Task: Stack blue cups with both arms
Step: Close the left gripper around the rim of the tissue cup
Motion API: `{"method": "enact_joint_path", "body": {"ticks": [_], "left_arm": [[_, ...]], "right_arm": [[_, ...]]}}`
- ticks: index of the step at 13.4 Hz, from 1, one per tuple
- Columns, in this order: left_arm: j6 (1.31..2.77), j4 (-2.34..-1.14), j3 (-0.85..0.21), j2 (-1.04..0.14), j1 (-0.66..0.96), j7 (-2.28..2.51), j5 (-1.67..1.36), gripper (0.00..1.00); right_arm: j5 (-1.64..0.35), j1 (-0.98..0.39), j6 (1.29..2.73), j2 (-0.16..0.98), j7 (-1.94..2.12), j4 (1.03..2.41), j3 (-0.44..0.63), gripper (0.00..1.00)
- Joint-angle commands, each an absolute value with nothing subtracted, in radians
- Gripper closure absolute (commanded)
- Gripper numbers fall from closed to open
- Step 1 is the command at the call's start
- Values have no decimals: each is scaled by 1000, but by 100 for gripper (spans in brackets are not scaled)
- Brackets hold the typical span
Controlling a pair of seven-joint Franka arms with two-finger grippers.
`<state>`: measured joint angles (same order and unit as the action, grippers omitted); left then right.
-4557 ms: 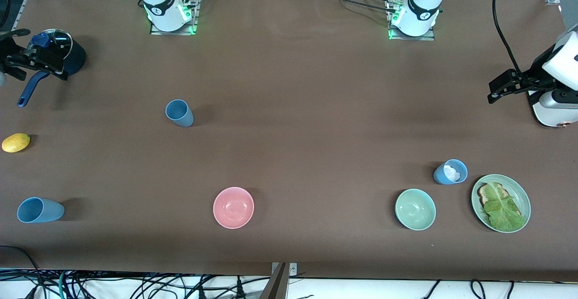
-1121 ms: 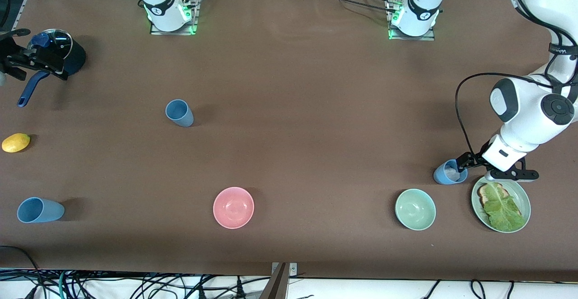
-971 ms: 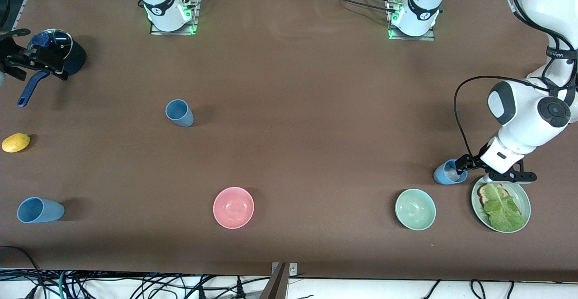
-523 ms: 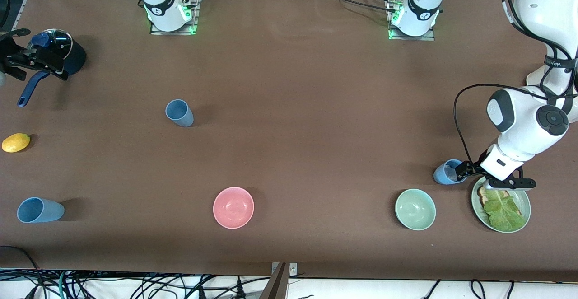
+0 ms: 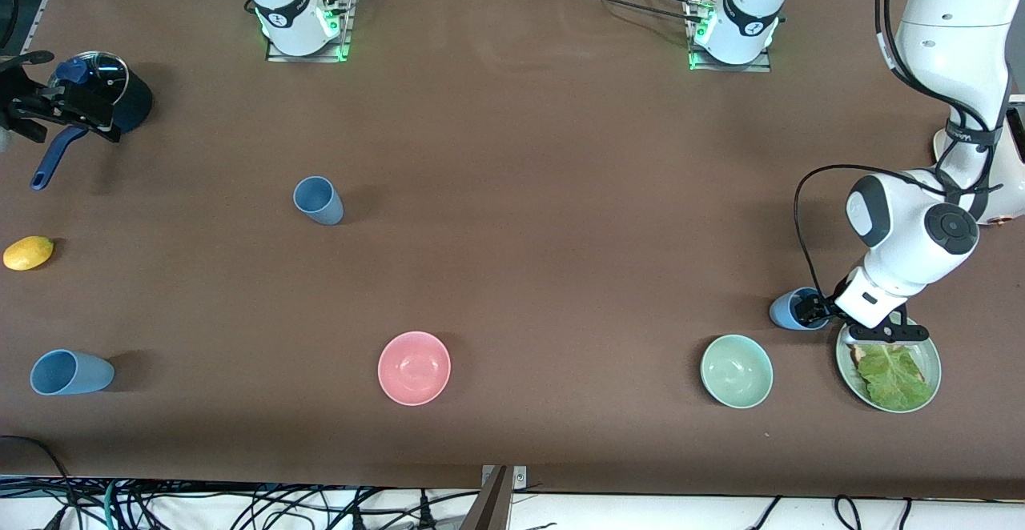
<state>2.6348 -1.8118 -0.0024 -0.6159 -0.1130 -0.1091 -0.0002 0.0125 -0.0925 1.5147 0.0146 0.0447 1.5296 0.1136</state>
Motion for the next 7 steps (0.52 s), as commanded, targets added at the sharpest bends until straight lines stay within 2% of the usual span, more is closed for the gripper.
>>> {"method": "enact_joint_path", "body": {"ticks": [1,2,5,7], "left_arm": [[2638,-1793,-3,-618,-110,-115,8,19],[2635,-1799,-5,-612,-113,-115,8,19],[2629,-1822,-8,-592,-115,-114,6,44],[2628,-1825,-9,-584,-114,-112,6,66]], "right_arm": [[6,-87,1496,17,52,1505,110,0],[6,-87,1496,17,52,1505,110,0],[6,-87,1496,17,52,1505,110,0],[6,-87,1496,18,52,1505,110,0]]}}
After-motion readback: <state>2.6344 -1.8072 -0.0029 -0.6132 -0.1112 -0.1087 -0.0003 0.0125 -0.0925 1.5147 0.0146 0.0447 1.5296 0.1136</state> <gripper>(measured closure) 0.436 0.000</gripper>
